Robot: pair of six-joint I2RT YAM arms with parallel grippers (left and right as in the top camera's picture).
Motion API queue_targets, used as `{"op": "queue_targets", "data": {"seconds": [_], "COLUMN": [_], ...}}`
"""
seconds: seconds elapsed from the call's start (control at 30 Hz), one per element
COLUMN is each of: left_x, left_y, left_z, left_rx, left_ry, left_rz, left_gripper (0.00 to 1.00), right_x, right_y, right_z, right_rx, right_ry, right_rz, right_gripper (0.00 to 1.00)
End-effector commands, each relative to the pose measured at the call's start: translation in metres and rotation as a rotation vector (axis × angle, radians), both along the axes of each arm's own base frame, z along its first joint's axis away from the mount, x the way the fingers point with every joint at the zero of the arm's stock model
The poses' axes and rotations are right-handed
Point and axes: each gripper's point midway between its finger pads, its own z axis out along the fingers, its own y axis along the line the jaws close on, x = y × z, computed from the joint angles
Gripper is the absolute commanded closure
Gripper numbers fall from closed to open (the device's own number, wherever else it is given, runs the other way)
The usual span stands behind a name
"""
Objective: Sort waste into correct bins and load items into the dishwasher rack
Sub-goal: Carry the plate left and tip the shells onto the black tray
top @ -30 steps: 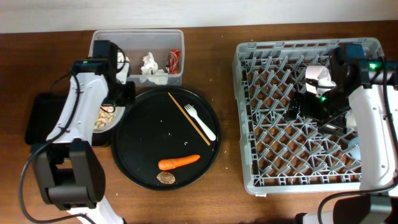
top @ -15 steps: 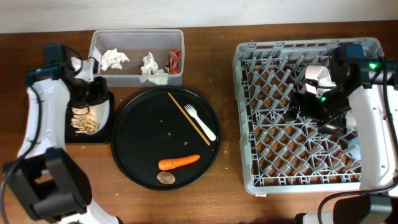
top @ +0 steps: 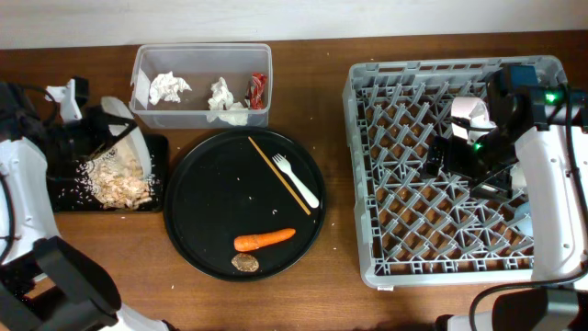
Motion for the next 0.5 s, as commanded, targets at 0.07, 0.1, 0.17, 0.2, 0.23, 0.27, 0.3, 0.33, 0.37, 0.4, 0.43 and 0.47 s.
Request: {"op": "queue_targets", "data": {"seconds": [0.07,0.1,0.17,0.2,0.23,0.27,0.3,0.33,0.37,0.4,0.43,0.47], "left_x": [-0.001,-0.001,-0.004,-0.004,-0.002,-0.002,-0.003,-0.007,-0.006,-0.008,-0.008,-0.011], "left_y": [0.02,0.027,0.019,0.02,0.022,0.019,0.016,0.011,0.014,0.012,0.014,0.01], "left_z": [0.027,0.019,0.027,0.027,0.025,0.027,0.029,0.043,0.04,0.045,0.045,0.057], "left_rx": [-0.009,-0.01,-0.072,-0.087,-0.079,-0.086,-0.137,-0.157,-0.198,-0.208,-0.22,-0.289], "left_ry": [-0.11,-0.058,-0.119,-0.12,-0.12,-0.146,-0.127,-0.246,-0.198,-0.243,-0.254,-0.301], "left_rz": [0.019,0.069,0.006,0.008,0.011,-0.013,-0.002,-0.08,-0.043,-0.072,-0.072,-0.091], "left_gripper": [1.0,1.0,1.0,1.0,1.0,1.0,1.0,1.0,1.0,1.0,1.0,1.0], "right_x": [-0.003,-0.003,-0.003,-0.003,-0.003,-0.003,-0.003,-0.003,-0.003,-0.004,-0.004,-0.004], "right_y": [0.001,0.001,0.001,0.001,0.001,0.001,0.001,0.001,0.001,0.001,0.001,0.001], "right_z": [0.002,0.002,0.002,0.002,0.002,0.002,0.002,0.002,0.002,0.002,0.002,0.002], "right_rx": [0.01,0.009,0.009,0.01,0.009,0.009,0.01,0.01,0.01,0.009,0.01,0.009], "right_ry": [0.002,0.002,0.002,0.002,0.002,0.002,0.002,0.003,0.002,0.004,0.004,0.005], "right_rz": [-0.012,-0.012,-0.012,-0.012,-0.012,-0.012,-0.012,-0.012,-0.012,-0.011,-0.012,-0.012], "right_gripper": [0.0,0.0,0.0,0.0,0.0,0.0,0.0,0.0,0.0,0.0,0.0,0.0]}}
